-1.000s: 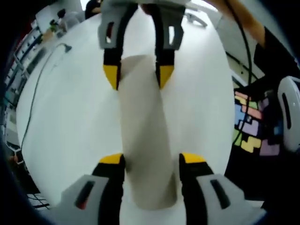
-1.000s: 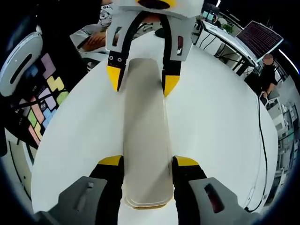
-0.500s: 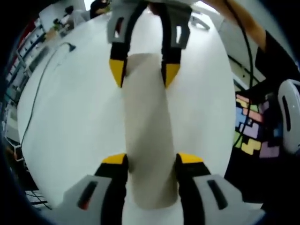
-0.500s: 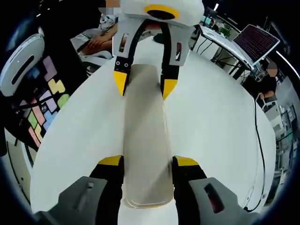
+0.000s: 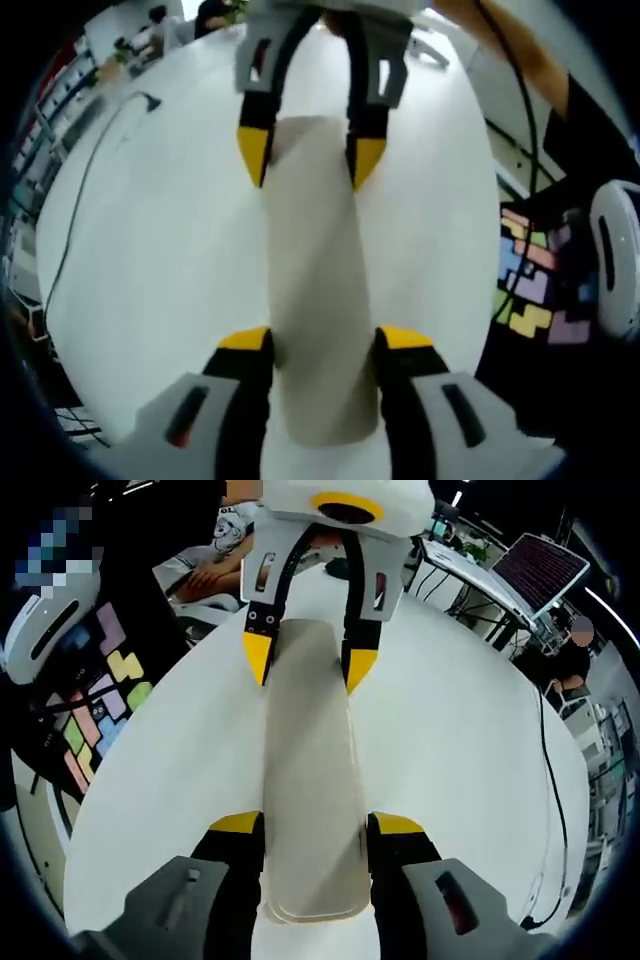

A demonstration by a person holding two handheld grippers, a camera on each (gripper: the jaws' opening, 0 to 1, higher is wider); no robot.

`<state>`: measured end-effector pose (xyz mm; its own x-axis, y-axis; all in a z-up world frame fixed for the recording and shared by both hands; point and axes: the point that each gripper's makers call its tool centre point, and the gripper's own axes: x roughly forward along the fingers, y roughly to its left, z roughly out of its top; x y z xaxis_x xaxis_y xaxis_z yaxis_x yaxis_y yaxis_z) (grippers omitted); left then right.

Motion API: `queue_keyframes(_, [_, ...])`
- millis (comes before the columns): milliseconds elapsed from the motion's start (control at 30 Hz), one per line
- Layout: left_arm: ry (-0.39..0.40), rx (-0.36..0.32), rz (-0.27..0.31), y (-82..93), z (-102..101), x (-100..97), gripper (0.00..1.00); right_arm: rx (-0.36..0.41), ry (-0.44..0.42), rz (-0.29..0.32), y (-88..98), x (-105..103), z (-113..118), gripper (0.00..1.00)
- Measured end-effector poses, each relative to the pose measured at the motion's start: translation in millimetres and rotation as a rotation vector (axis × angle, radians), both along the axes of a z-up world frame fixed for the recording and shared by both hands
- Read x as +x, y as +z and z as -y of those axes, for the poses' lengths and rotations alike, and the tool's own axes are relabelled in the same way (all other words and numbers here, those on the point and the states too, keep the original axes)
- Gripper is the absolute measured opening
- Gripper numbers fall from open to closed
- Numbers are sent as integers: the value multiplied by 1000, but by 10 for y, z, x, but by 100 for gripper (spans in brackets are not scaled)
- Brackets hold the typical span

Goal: Arrange the utensils inside the cutlery case until each visible utensil rests in its matching compartment.

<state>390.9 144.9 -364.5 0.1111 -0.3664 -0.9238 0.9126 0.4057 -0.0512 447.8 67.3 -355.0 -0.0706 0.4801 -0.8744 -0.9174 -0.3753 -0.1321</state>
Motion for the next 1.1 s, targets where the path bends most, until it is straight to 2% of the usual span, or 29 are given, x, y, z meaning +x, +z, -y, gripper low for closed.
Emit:
queue_keyframes(33, [-1,2,-2,-4,7,-1,43,-3,2,3,-39,-91,19,42])
queue_keyframes(133, [-2,14,-9,-22,22,13,43,-4,3,3,-70,-146,34,42])
queue_keyframes(300, [0,27,-10,-14,24,48,43,-11,-1,6,-70,-48,30,42])
queue_keyframes(700, [2,45,-29,-40,-12,38,43,-23,5,-8,-110,-64,-10,42])
queue_keyframes(1033, [10,35,-37,-60,2,37,43,-34,1,-23,-76,86,-9,42])
queue_keyframes(1100, [9,32,-38,-65,5,43,43,-34,-1,-24,-89,35,-4,42])
